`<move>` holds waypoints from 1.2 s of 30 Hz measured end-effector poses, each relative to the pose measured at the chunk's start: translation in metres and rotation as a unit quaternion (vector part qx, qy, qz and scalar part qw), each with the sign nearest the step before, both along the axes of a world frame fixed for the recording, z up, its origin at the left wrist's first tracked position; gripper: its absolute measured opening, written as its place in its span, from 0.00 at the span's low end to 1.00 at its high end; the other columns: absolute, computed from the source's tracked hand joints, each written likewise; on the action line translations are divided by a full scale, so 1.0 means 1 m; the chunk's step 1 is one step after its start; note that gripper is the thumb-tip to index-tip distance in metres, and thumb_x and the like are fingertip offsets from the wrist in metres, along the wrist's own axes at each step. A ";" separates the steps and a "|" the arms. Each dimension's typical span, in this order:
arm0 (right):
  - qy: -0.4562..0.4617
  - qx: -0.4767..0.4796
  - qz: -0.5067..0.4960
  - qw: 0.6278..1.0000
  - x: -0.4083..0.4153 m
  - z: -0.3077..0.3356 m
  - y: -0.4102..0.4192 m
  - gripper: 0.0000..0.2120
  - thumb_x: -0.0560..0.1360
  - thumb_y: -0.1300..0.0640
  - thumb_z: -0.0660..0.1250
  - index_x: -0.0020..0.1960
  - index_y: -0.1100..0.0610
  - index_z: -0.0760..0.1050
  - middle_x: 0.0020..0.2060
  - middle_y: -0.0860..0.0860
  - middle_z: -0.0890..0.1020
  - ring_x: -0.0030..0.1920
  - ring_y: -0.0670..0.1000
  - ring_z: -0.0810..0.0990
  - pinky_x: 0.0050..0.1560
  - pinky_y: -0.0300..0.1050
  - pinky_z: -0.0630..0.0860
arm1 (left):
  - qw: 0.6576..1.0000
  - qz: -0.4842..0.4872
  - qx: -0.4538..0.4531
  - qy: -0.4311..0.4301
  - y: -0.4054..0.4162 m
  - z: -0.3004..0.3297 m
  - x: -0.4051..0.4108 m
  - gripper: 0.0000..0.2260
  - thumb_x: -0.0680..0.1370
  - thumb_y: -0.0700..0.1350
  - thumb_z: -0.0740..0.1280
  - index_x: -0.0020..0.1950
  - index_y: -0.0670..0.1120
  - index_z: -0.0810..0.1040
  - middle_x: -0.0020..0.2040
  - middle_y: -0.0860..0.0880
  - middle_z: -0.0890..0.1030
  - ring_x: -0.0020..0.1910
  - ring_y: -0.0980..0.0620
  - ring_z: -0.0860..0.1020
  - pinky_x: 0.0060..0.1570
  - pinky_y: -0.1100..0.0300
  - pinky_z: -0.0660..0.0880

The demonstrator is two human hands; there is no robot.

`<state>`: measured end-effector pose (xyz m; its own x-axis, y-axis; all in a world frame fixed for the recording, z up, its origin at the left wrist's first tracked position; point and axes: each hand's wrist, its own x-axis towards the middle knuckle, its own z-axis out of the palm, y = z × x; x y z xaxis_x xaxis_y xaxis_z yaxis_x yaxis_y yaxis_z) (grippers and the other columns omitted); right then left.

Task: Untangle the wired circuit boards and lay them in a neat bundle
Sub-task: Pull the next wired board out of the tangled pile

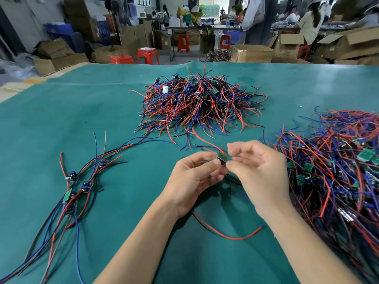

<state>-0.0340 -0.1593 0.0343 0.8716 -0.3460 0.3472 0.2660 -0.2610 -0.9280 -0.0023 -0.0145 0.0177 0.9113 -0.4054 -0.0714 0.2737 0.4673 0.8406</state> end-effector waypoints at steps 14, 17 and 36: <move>0.093 -0.042 0.037 0.994 -0.003 0.005 0.002 0.08 0.65 0.53 0.76 0.45 0.49 0.86 0.38 0.46 0.87 0.40 0.48 0.86 0.52 0.54 0.84 | 0.986 0.052 0.057 -0.147 -0.001 -0.005 -0.001 0.11 0.65 0.32 0.75 0.44 0.43 0.84 0.44 0.41 0.83 0.46 0.45 0.81 0.55 0.49 0.78; 0.082 0.078 0.055 0.992 -0.003 0.005 0.005 0.07 0.72 0.66 0.75 0.43 0.55 0.85 0.38 0.53 0.87 0.41 0.51 0.86 0.51 0.55 0.84 | 0.993 0.037 0.019 -0.109 0.001 0.000 0.000 0.14 0.66 0.30 0.74 0.50 0.40 0.82 0.45 0.44 0.84 0.43 0.49 0.81 0.45 0.59 0.77; 0.006 0.006 0.058 0.998 -0.002 -0.001 -0.001 0.04 0.73 0.58 0.74 0.40 0.53 0.84 0.37 0.49 0.87 0.37 0.49 0.86 0.36 0.40 0.79 | 0.998 0.025 0.021 -0.051 0.000 0.000 -0.001 0.10 0.71 0.39 0.72 0.50 0.38 0.83 0.47 0.42 0.84 0.44 0.47 0.81 0.40 0.64 0.77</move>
<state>-0.0359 -0.1604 0.0331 0.9101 -0.2465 0.3331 0.2825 -0.2189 -0.9340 -0.0035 -0.0144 0.0178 0.9338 -0.3577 0.0075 0.1624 0.4423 0.8820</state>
